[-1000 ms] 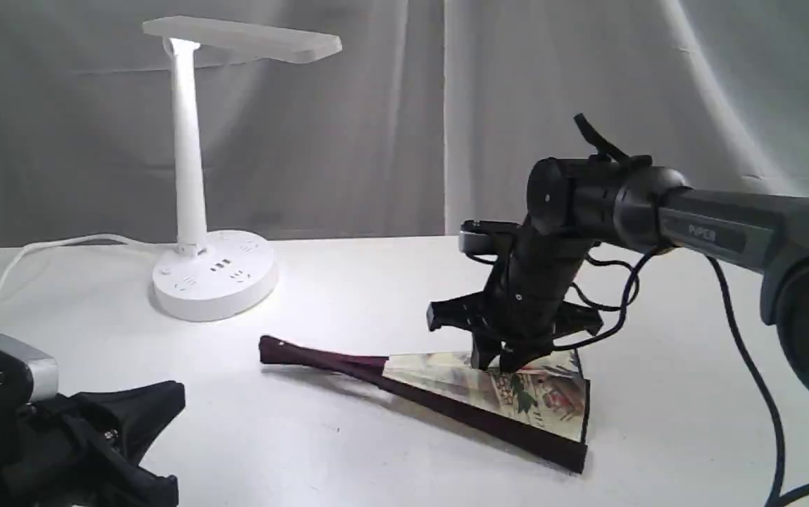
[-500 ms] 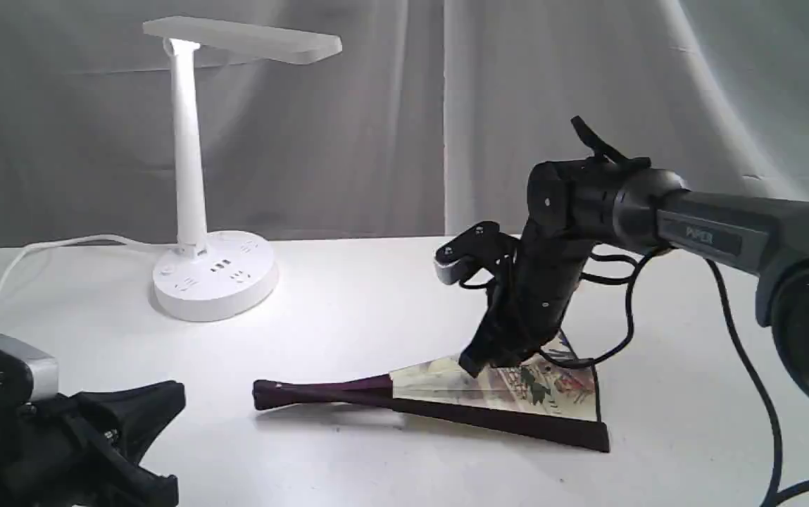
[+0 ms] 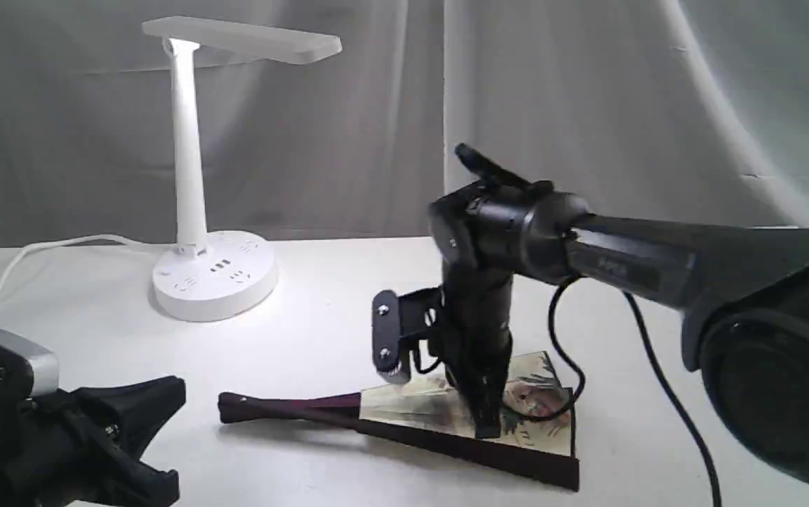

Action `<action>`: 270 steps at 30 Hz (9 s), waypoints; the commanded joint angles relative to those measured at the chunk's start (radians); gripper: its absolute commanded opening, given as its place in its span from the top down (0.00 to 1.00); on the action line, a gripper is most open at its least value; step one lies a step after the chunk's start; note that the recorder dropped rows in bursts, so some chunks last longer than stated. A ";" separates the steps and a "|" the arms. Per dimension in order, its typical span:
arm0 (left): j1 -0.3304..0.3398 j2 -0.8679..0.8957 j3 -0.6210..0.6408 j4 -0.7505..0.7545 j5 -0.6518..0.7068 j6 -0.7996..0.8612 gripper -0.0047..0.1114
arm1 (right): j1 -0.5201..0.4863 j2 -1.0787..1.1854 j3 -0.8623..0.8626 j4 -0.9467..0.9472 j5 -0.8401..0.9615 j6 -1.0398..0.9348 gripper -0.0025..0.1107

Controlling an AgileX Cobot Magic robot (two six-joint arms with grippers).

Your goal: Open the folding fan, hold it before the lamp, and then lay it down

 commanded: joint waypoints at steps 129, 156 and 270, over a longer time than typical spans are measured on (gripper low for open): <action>-0.004 -0.001 -0.005 -0.010 -0.004 -0.005 0.96 | 0.120 -0.260 0.465 0.094 -0.068 0.163 0.98; -0.004 0.132 -0.284 0.296 0.342 -0.225 0.96 | 0.120 -0.568 0.840 0.249 -0.170 0.416 0.98; -0.198 0.104 -0.620 1.256 0.655 -1.417 0.96 | -0.320 -0.572 0.962 1.239 -0.631 0.262 0.98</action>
